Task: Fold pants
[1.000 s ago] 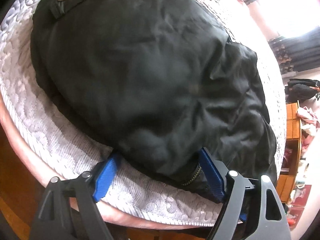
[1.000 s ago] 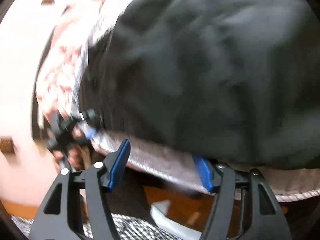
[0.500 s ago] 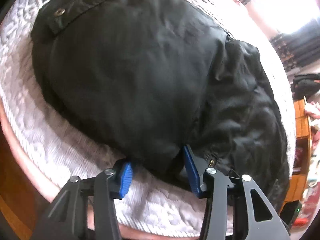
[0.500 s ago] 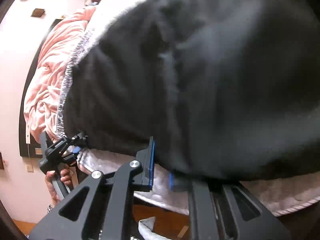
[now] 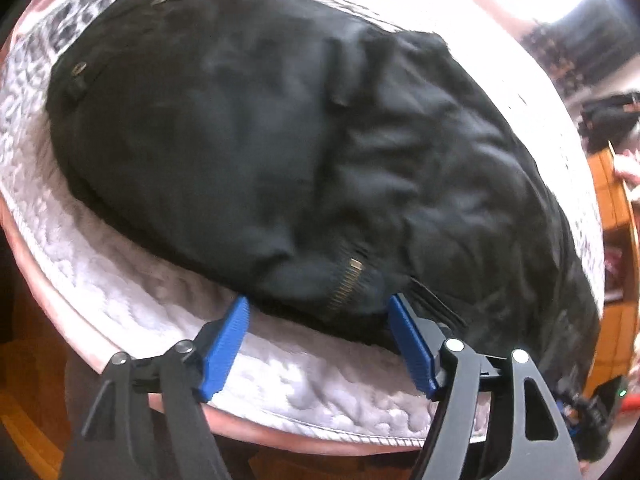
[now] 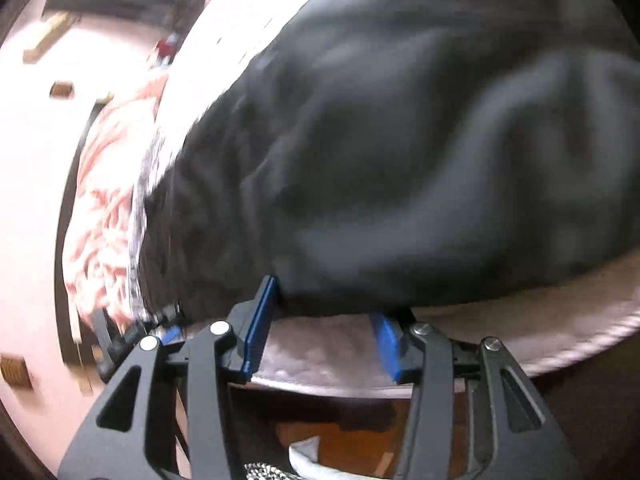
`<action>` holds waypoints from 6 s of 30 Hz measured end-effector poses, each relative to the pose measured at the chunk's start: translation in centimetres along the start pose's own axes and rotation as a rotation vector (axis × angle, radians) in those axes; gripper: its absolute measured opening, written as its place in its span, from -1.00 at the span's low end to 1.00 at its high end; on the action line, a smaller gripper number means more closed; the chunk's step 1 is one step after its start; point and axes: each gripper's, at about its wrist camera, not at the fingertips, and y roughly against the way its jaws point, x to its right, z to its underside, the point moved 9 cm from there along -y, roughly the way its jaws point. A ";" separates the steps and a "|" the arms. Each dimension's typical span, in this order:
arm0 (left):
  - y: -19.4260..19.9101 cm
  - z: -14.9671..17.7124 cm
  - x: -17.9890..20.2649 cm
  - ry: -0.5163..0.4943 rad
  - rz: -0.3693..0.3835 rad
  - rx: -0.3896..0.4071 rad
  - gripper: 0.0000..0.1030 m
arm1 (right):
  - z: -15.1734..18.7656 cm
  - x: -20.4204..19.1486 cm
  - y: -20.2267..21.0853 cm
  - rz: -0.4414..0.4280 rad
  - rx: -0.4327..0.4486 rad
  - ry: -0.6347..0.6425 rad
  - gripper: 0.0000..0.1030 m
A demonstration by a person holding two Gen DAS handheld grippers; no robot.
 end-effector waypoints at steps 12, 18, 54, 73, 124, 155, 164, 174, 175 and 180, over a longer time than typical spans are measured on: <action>-2.3 -0.3 3.5 0.078 0.028 -0.011 0.49 | -7.6 10.5 6.7 -0.005 0.229 -0.233 -0.81; -2.8 0.2 4.3 0.067 0.006 0.012 0.50 | -8.1 9.6 8.4 0.073 0.234 -0.174 -0.88; -5.9 5.8 19.7 -0.190 0.101 -0.042 0.49 | -12.4 5.4 13.5 0.065 0.415 0.030 -0.90; -2.7 3.1 12.2 -0.065 0.095 -0.043 0.55 | -1.6 2.1 3.6 0.001 0.060 0.017 0.09; -8.2 4.5 30.7 -0.388 0.052 0.026 0.30 | -10.6 12.0 9.1 0.111 0.319 -0.162 -0.78; -9.5 4.8 32.6 -0.430 0.084 0.002 0.42 | -10.9 17.1 12.4 0.043 0.354 -0.252 -0.71; -5.0 2.4 29.7 -0.328 0.144 0.040 0.43 | -10.2 9.2 17.9 0.013 0.490 -0.072 -0.73; 0.0 -2.8 18.6 -0.153 0.056 0.186 0.48 | -6.9 -14.9 12.6 -0.046 0.384 0.450 -0.73; 0.3 -2.7 17.8 -0.135 0.057 0.190 0.48 | -6.0 -16.3 11.5 -0.057 0.361 0.478 -0.73; 1.6 -3.8 13.1 -0.056 0.037 0.225 0.50 | -2.9 -22.0 3.9 -0.018 0.227 0.610 -0.73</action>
